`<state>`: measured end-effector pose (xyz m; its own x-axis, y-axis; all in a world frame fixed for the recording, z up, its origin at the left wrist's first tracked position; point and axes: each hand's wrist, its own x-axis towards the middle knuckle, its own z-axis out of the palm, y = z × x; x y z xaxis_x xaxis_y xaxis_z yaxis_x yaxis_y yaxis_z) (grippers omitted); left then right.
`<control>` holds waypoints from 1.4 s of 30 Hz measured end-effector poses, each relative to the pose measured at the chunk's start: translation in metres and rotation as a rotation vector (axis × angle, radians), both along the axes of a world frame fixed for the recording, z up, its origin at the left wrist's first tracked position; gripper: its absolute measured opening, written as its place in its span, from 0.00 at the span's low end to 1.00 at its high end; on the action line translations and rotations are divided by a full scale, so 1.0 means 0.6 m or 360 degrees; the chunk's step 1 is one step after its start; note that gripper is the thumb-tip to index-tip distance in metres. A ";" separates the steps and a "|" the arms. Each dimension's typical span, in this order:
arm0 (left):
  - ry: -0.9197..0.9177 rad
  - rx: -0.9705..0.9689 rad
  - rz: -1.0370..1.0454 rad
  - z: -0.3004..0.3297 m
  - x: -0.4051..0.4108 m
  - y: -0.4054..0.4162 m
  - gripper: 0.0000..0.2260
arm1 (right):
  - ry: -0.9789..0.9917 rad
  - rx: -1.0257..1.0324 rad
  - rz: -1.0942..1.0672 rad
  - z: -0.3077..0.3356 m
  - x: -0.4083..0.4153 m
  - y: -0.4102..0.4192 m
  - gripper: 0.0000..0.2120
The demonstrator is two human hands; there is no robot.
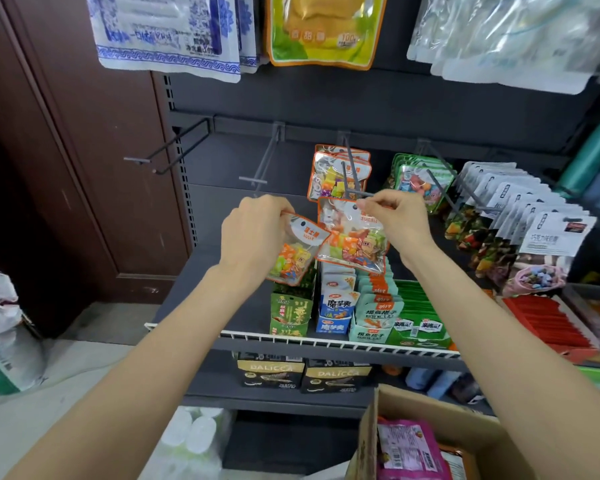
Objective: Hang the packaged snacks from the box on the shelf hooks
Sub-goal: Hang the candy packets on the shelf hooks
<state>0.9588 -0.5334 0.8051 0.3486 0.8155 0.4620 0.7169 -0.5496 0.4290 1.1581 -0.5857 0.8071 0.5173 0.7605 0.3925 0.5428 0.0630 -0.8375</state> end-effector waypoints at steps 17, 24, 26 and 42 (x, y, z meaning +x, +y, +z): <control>0.0020 0.0086 -0.0025 0.003 0.028 0.026 0.13 | -0.0577 -0.0170 -0.0360 -0.005 0.031 0.096 0.08; 0.0035 0.0066 -0.0047 -0.012 0.063 0.054 0.12 | -0.0764 -0.0285 -0.0536 0.003 0.070 0.186 0.07; 0.0033 0.0048 -0.0034 -0.017 0.068 0.063 0.12 | -0.0823 -0.0320 -0.0579 0.006 0.078 0.210 0.07; -0.0572 -0.0477 -0.0372 -0.037 0.077 0.054 0.05 | 0.0176 -0.0249 0.0281 -0.037 0.069 0.039 0.08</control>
